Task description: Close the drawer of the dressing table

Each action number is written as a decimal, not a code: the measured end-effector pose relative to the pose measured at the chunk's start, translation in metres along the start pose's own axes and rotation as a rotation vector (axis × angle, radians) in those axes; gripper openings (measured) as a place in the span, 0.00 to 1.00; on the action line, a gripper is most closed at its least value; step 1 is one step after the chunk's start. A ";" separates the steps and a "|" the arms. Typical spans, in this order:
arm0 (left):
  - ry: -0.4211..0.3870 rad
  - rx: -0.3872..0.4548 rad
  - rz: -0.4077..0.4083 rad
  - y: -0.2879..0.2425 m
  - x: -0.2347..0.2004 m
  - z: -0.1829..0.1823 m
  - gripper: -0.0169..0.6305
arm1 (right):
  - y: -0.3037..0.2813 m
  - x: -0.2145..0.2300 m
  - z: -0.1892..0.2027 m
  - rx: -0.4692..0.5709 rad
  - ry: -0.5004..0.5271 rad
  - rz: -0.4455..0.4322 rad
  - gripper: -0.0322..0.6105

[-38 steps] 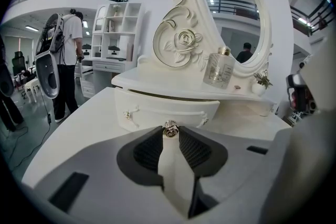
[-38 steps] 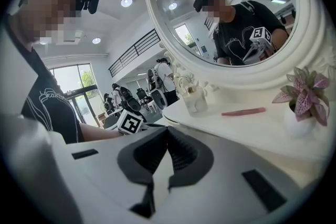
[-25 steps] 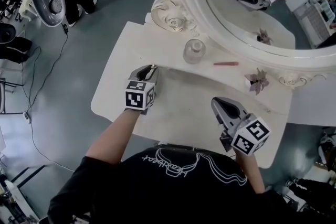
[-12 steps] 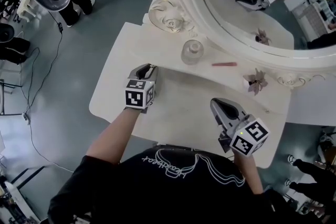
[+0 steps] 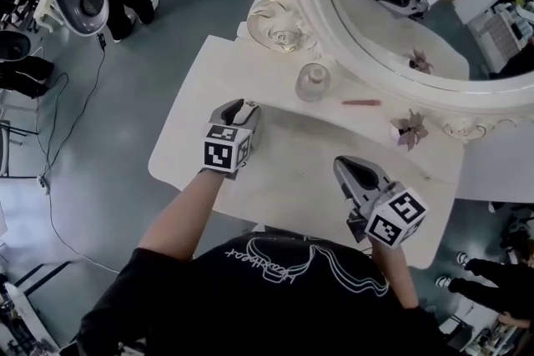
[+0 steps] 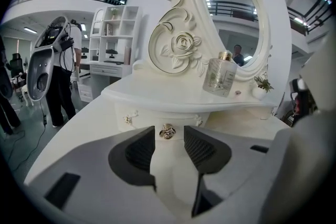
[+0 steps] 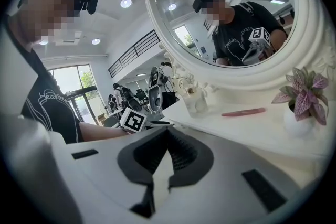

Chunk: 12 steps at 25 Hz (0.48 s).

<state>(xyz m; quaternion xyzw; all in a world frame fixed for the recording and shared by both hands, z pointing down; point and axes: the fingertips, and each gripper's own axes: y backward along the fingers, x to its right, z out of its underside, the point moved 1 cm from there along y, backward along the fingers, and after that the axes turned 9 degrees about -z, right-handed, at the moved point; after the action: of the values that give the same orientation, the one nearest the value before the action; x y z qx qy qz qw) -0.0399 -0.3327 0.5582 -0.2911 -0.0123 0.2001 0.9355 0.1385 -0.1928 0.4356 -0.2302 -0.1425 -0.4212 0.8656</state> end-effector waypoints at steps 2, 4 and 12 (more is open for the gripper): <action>0.008 0.002 0.011 0.011 0.001 -0.001 0.29 | -0.001 -0.006 0.000 0.001 0.006 -0.007 0.06; 0.013 0.016 0.021 0.025 0.003 -0.005 0.30 | -0.001 -0.013 0.000 0.002 0.016 -0.013 0.05; 0.051 0.121 0.110 0.108 0.029 -0.041 0.29 | -0.004 -0.044 -0.005 0.017 0.050 -0.034 0.05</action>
<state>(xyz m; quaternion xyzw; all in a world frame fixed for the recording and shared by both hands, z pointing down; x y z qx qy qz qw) -0.0475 -0.2629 0.4622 -0.2393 0.0395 0.2441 0.9389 0.1089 -0.1687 0.4133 -0.2098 -0.1283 -0.4403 0.8635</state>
